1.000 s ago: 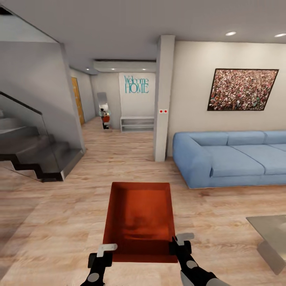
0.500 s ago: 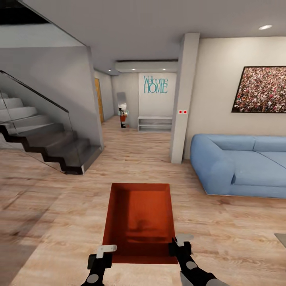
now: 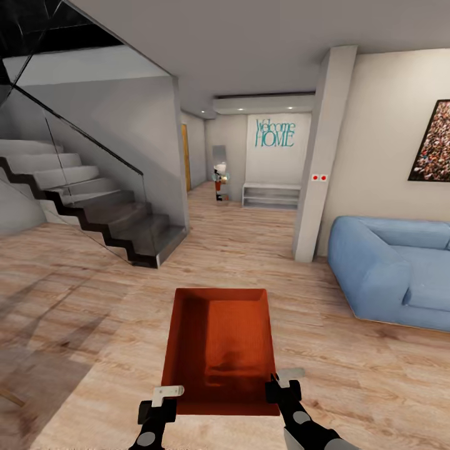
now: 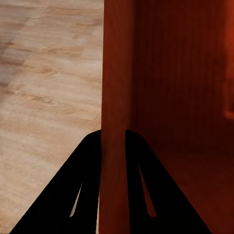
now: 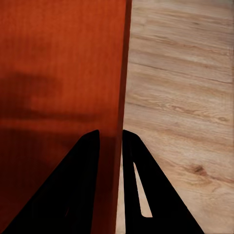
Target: Move the two storage containers from the living room to the garage. In the garage, place one container on the floor and stack the other container on top of it (either order is fine).
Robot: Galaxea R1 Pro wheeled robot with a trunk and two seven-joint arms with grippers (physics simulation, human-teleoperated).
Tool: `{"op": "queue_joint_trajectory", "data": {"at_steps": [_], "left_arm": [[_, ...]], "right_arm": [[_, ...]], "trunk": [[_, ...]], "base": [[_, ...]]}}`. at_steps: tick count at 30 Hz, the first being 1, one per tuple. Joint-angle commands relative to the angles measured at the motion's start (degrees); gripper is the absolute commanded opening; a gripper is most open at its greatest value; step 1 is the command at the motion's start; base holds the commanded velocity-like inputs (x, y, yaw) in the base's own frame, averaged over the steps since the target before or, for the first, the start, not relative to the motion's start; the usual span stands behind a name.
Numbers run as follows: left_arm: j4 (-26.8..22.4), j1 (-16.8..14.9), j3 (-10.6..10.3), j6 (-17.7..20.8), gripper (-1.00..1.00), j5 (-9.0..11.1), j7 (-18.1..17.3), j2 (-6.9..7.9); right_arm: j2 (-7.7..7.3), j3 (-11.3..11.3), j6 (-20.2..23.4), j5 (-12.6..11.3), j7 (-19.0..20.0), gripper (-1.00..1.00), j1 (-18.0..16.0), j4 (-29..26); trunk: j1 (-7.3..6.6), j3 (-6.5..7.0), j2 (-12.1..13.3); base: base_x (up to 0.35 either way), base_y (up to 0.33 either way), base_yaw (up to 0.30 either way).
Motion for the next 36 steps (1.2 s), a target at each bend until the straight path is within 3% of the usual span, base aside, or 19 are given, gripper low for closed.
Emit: {"op": "queue_joint_trajectory", "data": {"at_steps": [1, 36], "left_arm": [[-1.76, -0.08, 0.94, -3.54, -1.0, -0.05, 0.53, 0.02], [-1.74, -0.08, 1.03, -2.97, -1.0, -0.09, 0.38, 0.09]], "right_arm": [[-0.25, -2.41, -0.46, -1.41, -2.44, -1.0, -0.02, 0.1], [-0.23, -2.42, -0.46, -2.11, -2.48, -1.0, -0.02, 0.1]], "trunk": [[0.01, -0.09, -0.06], [0.01, -0.09, -0.06]], "base": [[0.025, 0.0, 0.116], [0.3, 0.0, 0.006]]}}
